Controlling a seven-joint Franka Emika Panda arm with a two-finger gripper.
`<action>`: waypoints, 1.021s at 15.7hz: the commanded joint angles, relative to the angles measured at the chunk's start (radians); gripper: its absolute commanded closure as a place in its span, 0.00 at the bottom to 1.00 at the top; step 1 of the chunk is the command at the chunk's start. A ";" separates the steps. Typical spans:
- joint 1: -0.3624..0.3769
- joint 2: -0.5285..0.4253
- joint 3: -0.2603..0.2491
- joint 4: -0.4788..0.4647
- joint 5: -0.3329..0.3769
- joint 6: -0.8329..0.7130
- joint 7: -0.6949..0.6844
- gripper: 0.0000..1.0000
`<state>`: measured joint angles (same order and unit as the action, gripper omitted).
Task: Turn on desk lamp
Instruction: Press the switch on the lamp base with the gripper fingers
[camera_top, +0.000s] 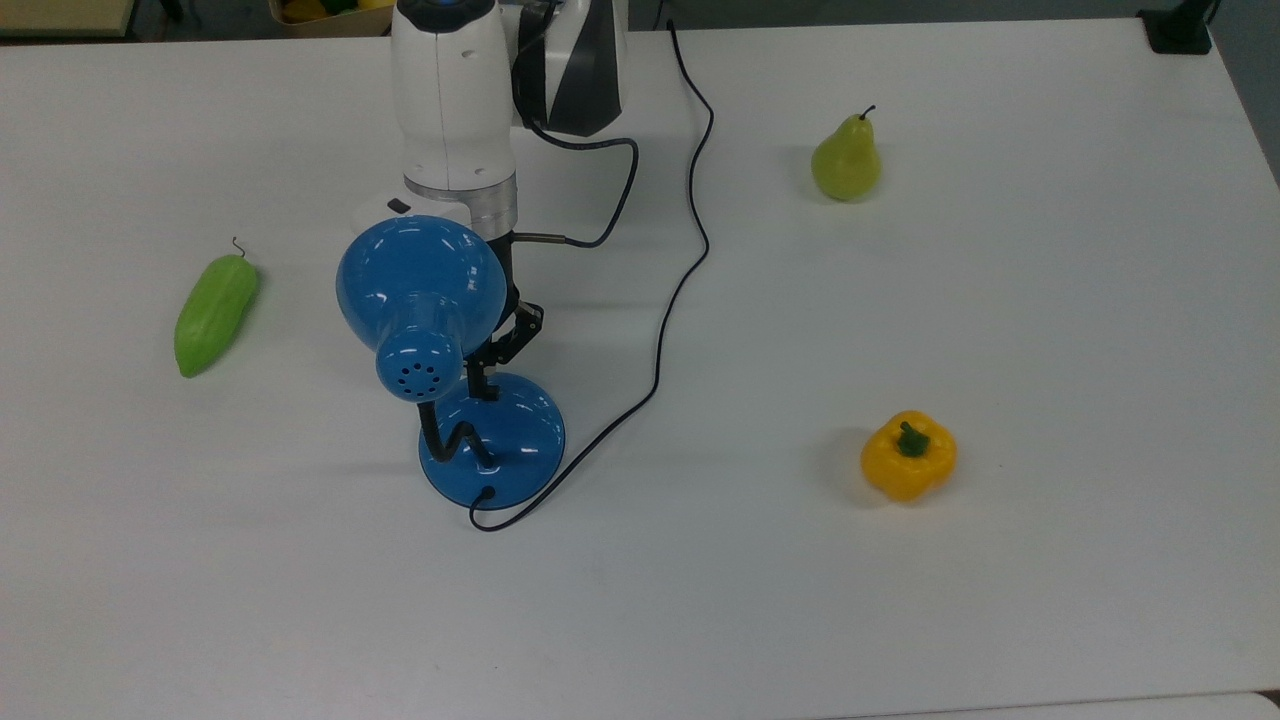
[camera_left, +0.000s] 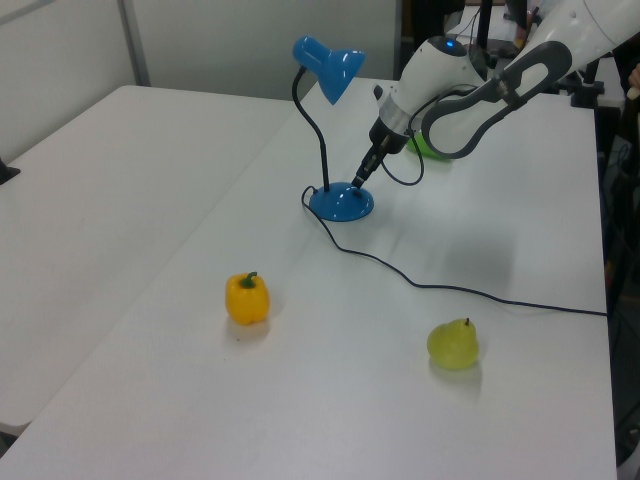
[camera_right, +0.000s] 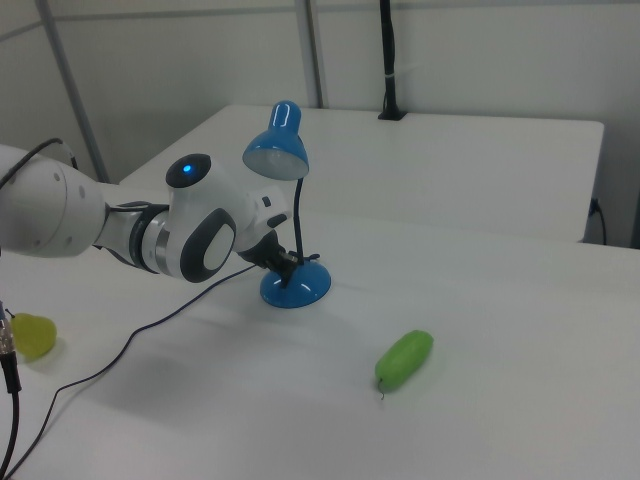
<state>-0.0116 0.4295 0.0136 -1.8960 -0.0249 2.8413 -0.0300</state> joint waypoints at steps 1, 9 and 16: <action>0.010 0.021 -0.006 0.012 0.007 0.020 0.013 1.00; 0.013 0.026 -0.004 0.006 0.005 0.052 0.013 1.00; 0.015 0.026 -0.006 -0.003 -0.006 0.050 0.010 1.00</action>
<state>-0.0087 0.4452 0.0137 -1.8933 -0.0251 2.8618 -0.0300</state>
